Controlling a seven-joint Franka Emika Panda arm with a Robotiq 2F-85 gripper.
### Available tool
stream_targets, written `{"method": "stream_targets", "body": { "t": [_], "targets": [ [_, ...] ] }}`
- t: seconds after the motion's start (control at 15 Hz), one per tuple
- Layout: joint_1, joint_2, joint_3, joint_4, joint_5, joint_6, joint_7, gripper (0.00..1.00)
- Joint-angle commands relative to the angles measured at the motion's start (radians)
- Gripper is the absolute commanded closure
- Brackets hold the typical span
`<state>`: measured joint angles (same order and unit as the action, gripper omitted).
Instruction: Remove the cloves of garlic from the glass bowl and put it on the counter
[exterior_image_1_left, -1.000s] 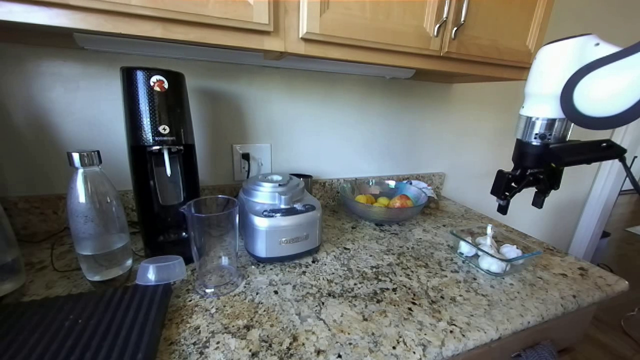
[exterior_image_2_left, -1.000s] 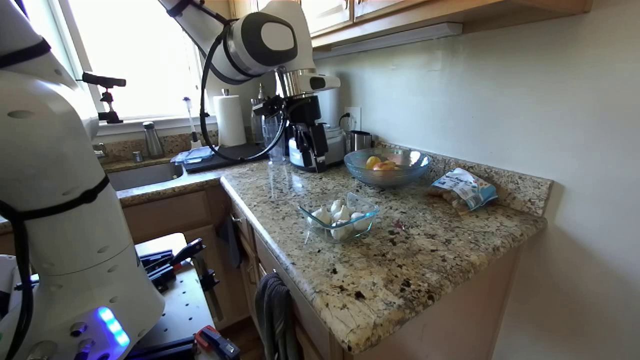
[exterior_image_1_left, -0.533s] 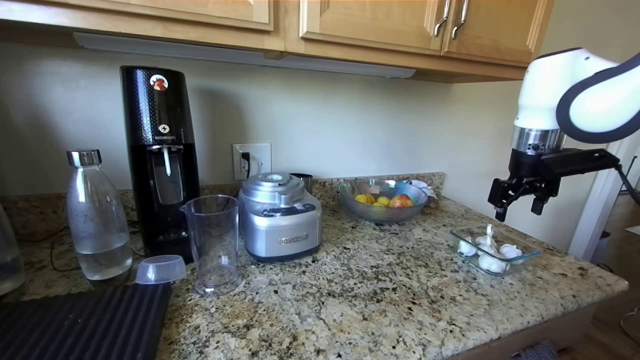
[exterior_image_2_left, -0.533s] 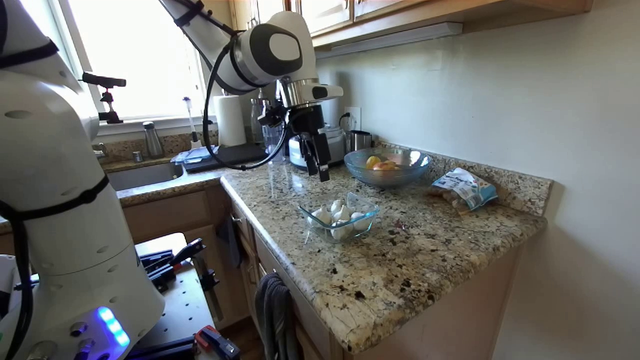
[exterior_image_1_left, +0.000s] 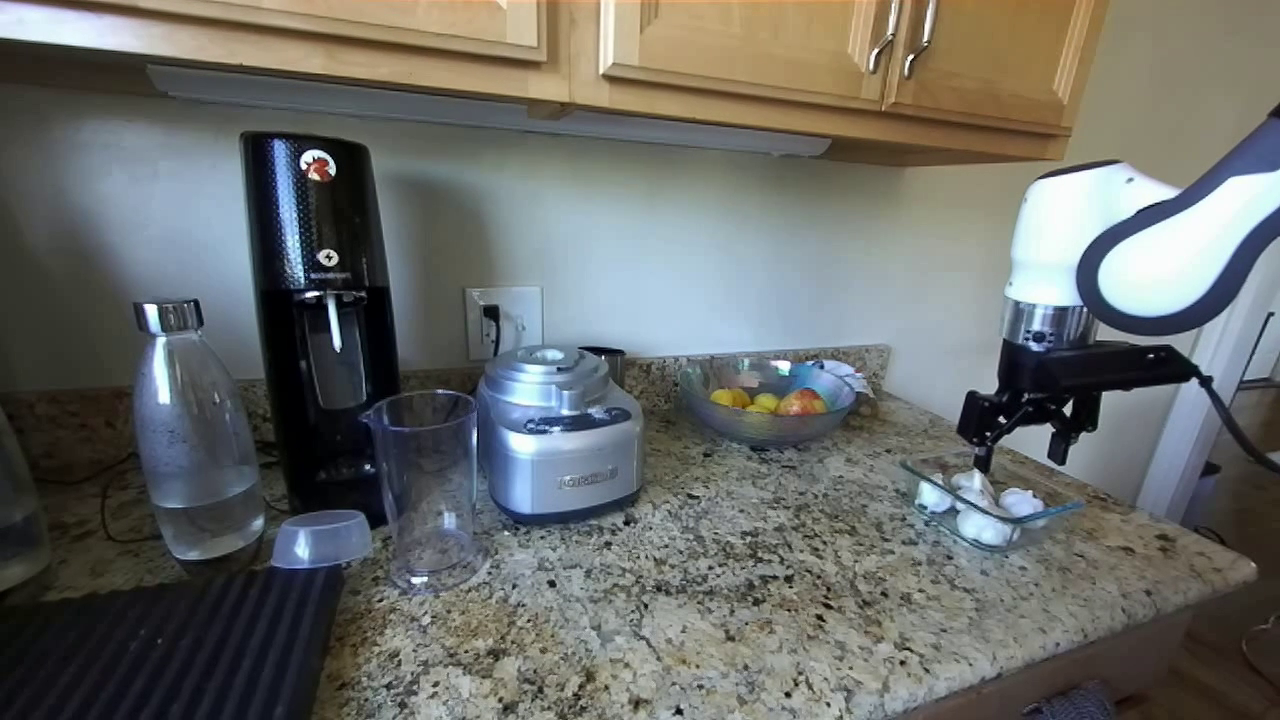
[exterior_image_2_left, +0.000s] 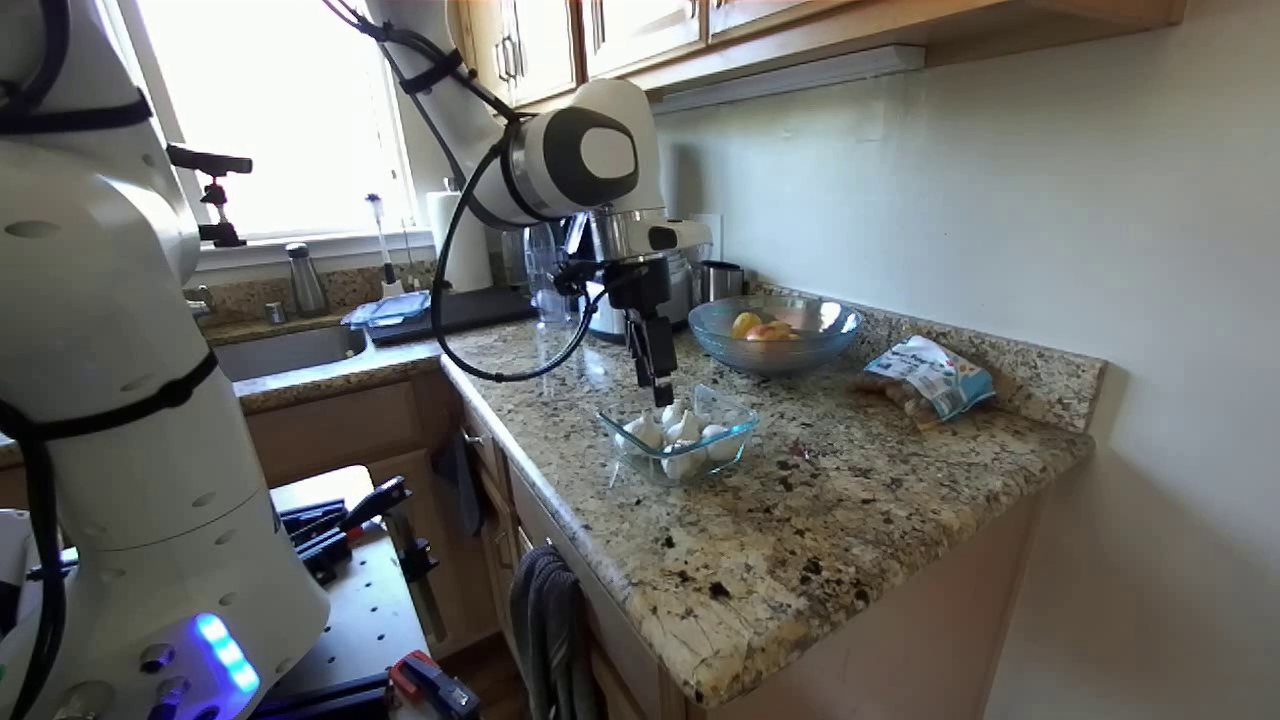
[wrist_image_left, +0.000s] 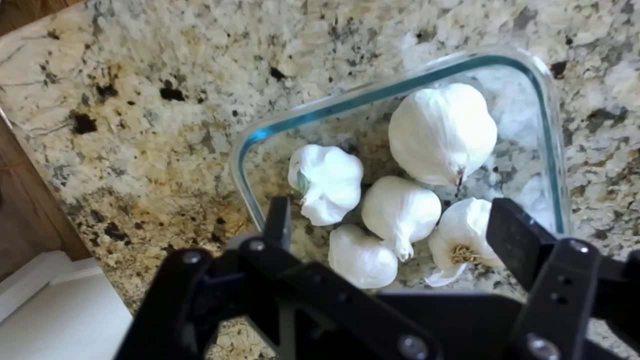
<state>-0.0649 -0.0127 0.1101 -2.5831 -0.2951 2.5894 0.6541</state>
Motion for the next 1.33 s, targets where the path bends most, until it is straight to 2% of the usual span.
{"method": "stream_targets", "body": {
  "t": [0.0, 0.67, 0.87, 0.93, 1.0, 1.2, 1.27],
  "targets": [
    [0.022, 0.079, -0.054, 0.034, -0.034, 0.069, 0.056, 0.00],
    [0.102, 0.216, -0.149, 0.122, -0.017, 0.149, 0.051, 0.00],
    [0.128, 0.252, -0.175, 0.144, -0.009, 0.161, 0.044, 0.07],
    [0.134, 0.260, -0.180, 0.151, -0.004, 0.162, 0.041, 0.13],
    [0.140, 0.268, -0.186, 0.156, -0.002, 0.160, 0.041, 0.14],
    [0.148, 0.274, -0.193, 0.164, 0.022, 0.140, 0.025, 0.47],
    [0.149, 0.272, -0.194, 0.162, 0.032, 0.137, 0.020, 0.54]
  ]
}}
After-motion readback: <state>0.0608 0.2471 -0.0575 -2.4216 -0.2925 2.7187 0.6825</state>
